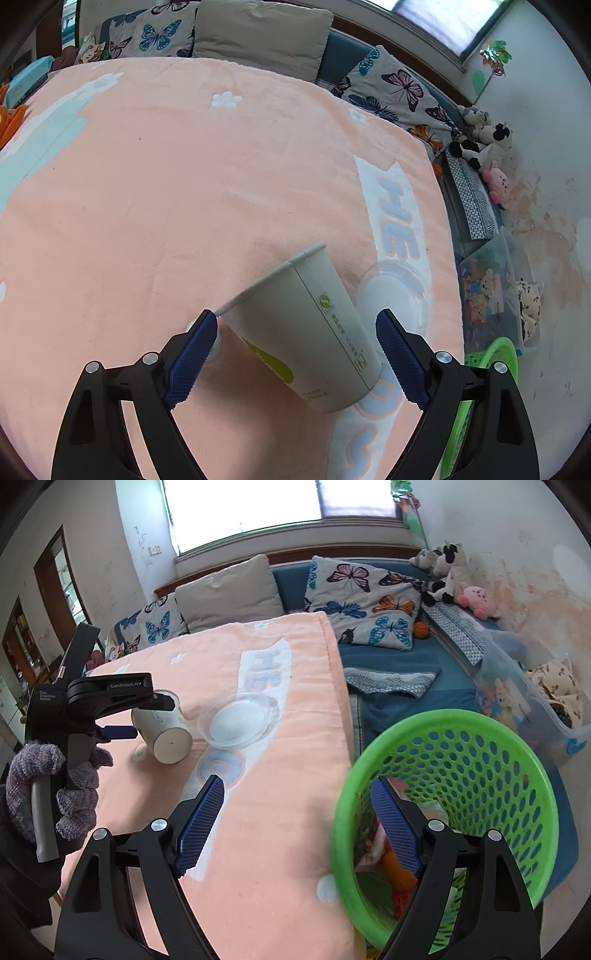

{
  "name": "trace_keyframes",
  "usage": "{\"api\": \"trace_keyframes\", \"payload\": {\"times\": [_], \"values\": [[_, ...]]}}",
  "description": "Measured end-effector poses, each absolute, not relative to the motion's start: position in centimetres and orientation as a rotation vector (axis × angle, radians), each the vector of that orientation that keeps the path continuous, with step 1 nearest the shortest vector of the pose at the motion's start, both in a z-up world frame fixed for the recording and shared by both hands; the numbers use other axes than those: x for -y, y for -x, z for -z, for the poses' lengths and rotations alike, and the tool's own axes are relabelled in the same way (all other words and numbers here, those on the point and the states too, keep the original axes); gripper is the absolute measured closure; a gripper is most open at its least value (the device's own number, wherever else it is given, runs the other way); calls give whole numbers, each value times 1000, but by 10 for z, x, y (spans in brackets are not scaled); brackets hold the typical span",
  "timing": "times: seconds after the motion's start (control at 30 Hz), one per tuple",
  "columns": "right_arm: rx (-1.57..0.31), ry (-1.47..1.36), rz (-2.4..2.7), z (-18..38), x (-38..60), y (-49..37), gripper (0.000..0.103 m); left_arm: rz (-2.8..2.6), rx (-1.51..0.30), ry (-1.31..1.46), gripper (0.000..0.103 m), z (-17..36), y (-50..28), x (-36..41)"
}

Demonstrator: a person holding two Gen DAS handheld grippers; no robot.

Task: Collect trash
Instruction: 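Close the left gripper on the white paper cup and lift it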

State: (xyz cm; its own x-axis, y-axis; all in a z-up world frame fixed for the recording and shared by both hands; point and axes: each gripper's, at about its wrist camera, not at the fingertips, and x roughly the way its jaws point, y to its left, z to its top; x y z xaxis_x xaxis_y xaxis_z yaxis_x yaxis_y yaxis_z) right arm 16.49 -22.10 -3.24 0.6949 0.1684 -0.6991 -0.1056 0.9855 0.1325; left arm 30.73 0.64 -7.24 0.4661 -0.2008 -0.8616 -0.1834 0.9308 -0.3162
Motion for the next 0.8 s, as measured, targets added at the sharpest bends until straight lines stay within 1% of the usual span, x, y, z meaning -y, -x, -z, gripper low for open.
{"api": "trace_keyframes", "payload": {"times": [0.17, 0.23, 0.27, 0.73, 0.8], "values": [[-802, -72, -172, 36, 212, -178, 21, 3, -1090, 411, 19, 74, -314, -10], [-810, -72, -183, 38, 209, -184, 21, 3, -1090, 400, 23, 75, -317, -9], [-814, -72, -189, 40, 206, -187, 21, 1, -1092, 393, 27, 76, -318, -9], [-867, -13, -289, 65, 161, -236, 14, 75, -1083, 329, 30, 60, -315, -28], [-872, 2, -296, 69, 156, -242, 14, 88, -1081, 318, 33, 56, -314, -33]]}}
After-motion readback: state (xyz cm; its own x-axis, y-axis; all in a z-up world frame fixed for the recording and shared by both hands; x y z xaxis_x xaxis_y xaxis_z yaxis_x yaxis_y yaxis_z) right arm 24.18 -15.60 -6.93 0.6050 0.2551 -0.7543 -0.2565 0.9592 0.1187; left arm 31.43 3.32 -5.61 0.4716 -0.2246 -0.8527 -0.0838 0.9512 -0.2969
